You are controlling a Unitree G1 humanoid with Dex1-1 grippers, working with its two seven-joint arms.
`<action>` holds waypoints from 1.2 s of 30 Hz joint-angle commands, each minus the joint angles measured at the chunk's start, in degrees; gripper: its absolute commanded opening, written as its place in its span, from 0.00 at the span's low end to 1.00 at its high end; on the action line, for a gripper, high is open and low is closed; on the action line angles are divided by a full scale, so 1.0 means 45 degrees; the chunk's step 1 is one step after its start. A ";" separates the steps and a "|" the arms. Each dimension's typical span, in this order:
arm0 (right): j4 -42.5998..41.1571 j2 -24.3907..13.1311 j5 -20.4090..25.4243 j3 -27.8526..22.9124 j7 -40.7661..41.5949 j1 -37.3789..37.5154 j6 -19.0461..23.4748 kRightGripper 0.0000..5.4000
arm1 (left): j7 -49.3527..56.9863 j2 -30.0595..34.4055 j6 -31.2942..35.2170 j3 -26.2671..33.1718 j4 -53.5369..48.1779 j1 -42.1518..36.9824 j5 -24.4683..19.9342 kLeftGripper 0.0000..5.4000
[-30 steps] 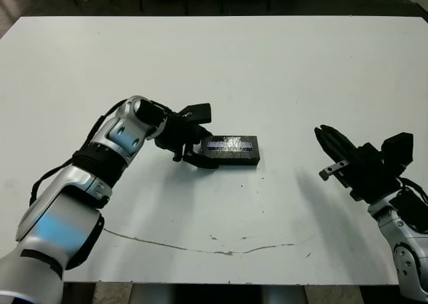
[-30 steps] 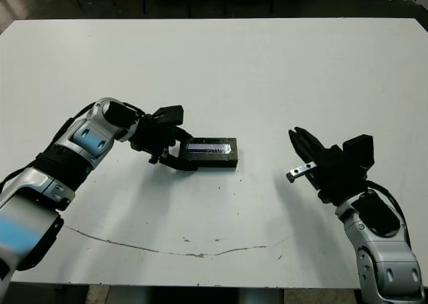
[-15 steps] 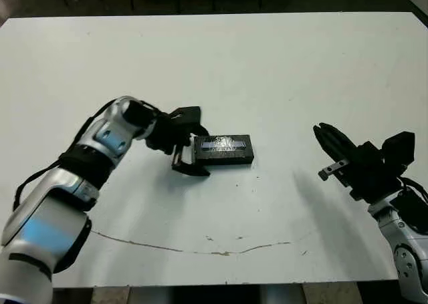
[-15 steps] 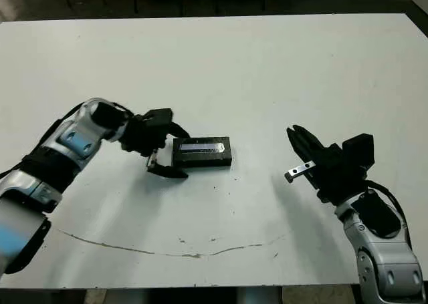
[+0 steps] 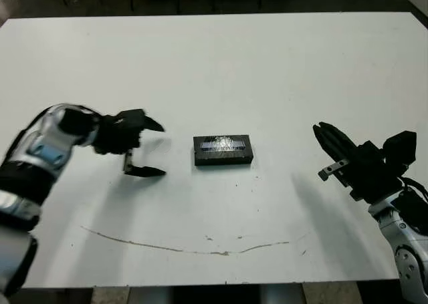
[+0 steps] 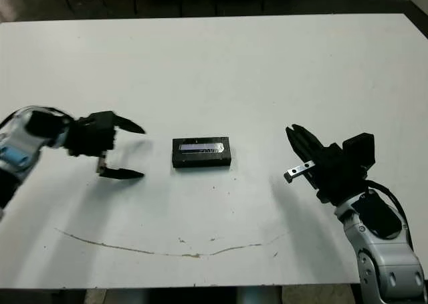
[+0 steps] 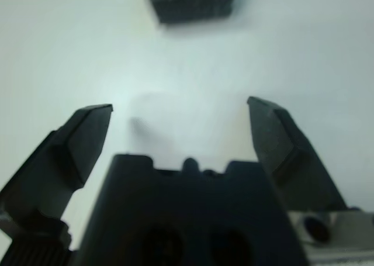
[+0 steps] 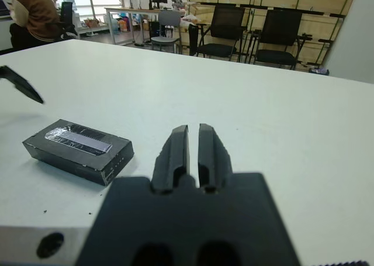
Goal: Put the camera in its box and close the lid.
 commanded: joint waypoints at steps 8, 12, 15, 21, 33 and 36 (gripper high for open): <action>0.0601 0.0224 0.0045 0.0073 0.0020 -0.0011 -0.0209 0.00 | 0.7937 -0.2413 0.6442 0.4710 -0.8438 0.3468 -0.0951 0.92; 0.0864 0.0348 -0.0056 0.0136 -0.0093 -0.0137 -0.0379 0.00 | 0.9781 -0.4680 0.6375 0.4524 -1.0365 0.3973 -0.1680 0.78; 0.0937 0.0327 -0.0163 0.0174 -0.0123 -0.0201 -0.0445 0.00 | 1.0975 -0.5968 0.7109 0.3771 -1.1596 0.4156 -0.1738 0.68; 0.1201 0.0401 -0.0190 0.0186 0.0005 -0.0286 -0.0877 0.00 | 1.2909 -0.8373 0.9164 0.2641 -1.2372 0.3998 -0.2230 0.47; 0.0986 0.0492 -0.0141 0.0220 -0.0197 -0.0080 -0.0771 0.00 | 1.3950 -0.9329 1.0476 0.0684 -0.9771 0.3579 -0.1306 0.05; 0.1083 0.0577 -0.0060 0.0254 -0.0074 -0.0042 -0.1026 0.00 | 1.3835 -0.9249 1.0391 0.0155 -0.8712 0.3801 -0.1006 0.00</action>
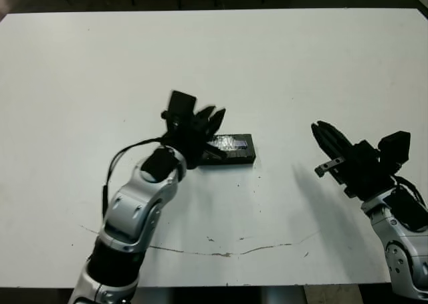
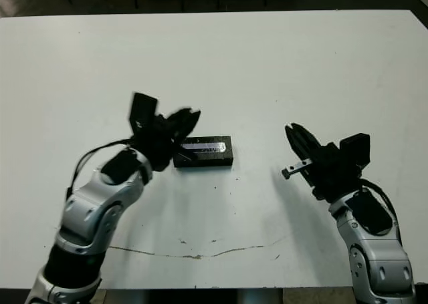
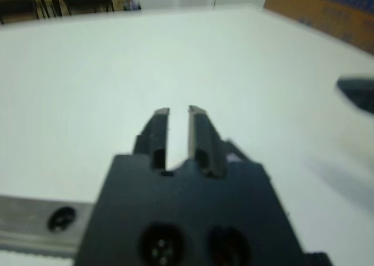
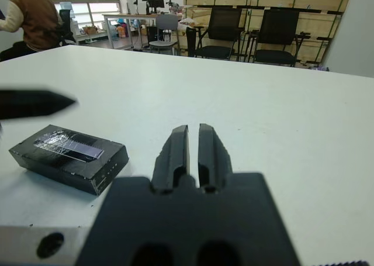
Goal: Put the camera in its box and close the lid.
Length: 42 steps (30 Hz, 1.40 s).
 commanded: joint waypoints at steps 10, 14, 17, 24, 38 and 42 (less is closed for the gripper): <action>-0.0109 0.0082 0.0193 0.0089 0.0037 0.0314 0.0129 0.00 | -0.0328 0.0456 0.0793 -0.1063 0.2274 0.0882 0.0891 0.00; 0.0130 0.0126 0.0348 0.0108 0.0180 0.0211 0.0101 0.00 | -0.0749 0.0865 0.0422 -0.1467 0.2381 0.1472 0.1039 0.00; 0.0130 0.0136 0.0237 0.0172 0.0106 0.0180 0.0133 0.00 | -0.0995 0.1072 0.0420 -0.1648 0.2231 0.1793 0.1099 0.00; 0.0245 0.0200 0.0068 0.0240 0.0094 0.0147 -0.0192 0.00 | -0.1285 0.1265 -0.0777 -0.0424 -0.0095 0.2803 0.0474 0.00; -0.0143 0.1096 -0.1234 0.1147 -0.1780 -0.0916 -0.0024 0.00 | -0.0705 0.3155 -1.0353 0.3231 0.0277 0.3273 0.2093 0.00; 0.0506 0.1648 -0.1819 0.1463 -0.2179 -0.1233 -0.0750 0.00 | -0.0453 0.3182 -1.1730 0.4267 0.1543 0.3235 0.1609 0.00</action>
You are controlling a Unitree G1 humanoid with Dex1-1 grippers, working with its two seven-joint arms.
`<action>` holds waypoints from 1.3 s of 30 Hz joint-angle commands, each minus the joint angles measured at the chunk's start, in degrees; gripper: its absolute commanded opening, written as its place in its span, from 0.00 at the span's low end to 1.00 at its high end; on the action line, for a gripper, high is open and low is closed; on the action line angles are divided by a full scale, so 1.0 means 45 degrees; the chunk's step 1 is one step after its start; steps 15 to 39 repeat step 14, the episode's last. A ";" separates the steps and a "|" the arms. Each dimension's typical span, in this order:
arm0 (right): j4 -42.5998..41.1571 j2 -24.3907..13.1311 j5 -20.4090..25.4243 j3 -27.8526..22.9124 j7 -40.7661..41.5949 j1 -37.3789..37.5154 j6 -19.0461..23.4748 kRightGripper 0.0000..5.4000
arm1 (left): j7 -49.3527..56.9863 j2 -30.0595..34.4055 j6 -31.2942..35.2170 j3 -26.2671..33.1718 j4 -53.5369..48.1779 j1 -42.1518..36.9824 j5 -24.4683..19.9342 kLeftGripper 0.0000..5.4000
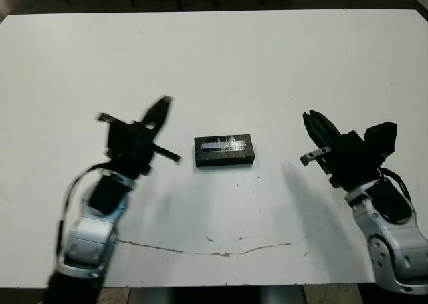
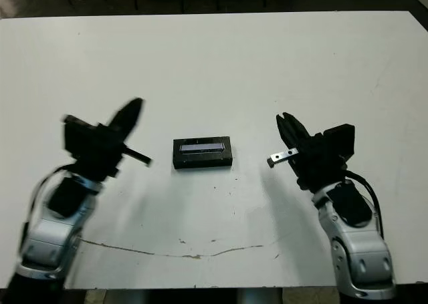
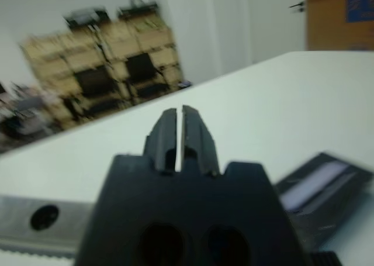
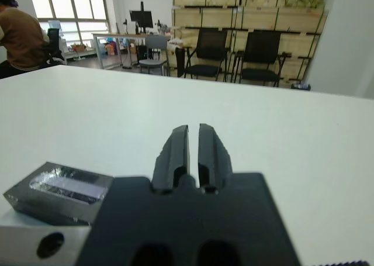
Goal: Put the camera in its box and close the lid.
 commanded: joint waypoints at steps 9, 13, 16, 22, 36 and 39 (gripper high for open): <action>0.1988 0.1515 -0.1695 0.0636 -0.1402 -0.0604 -0.1460 0.00 | 0.0818 -0.1943 -0.0515 0.1366 0.1281 0.0203 -0.2971 0.00; 0.2249 0.1585 -0.1940 0.0720 -0.1387 -0.0620 -0.1816 0.00 | 0.1356 -0.2683 -0.0090 0.1378 0.1216 0.0263 -0.3195 0.00; 0.2281 0.1582 -0.1946 0.0712 -0.1358 -0.0634 -0.1842 0.00 | 0.1392 -0.2747 -0.0062 0.1363 0.1191 0.0266 -0.3144 0.00; 0.2281 0.1582 -0.1946 0.0712 -0.1358 -0.0634 -0.1842 0.00 | 0.1392 -0.2747 -0.0062 0.1363 0.1191 0.0266 -0.3144 0.00; 0.2281 0.1582 -0.1946 0.0712 -0.1358 -0.0634 -0.1842 0.00 | 0.1392 -0.2747 -0.0062 0.1363 0.1191 0.0266 -0.3144 0.00; 0.2281 0.1582 -0.1946 0.0712 -0.1358 -0.0634 -0.1842 0.00 | 0.1392 -0.2747 -0.0062 0.1363 0.1191 0.0266 -0.3144 0.00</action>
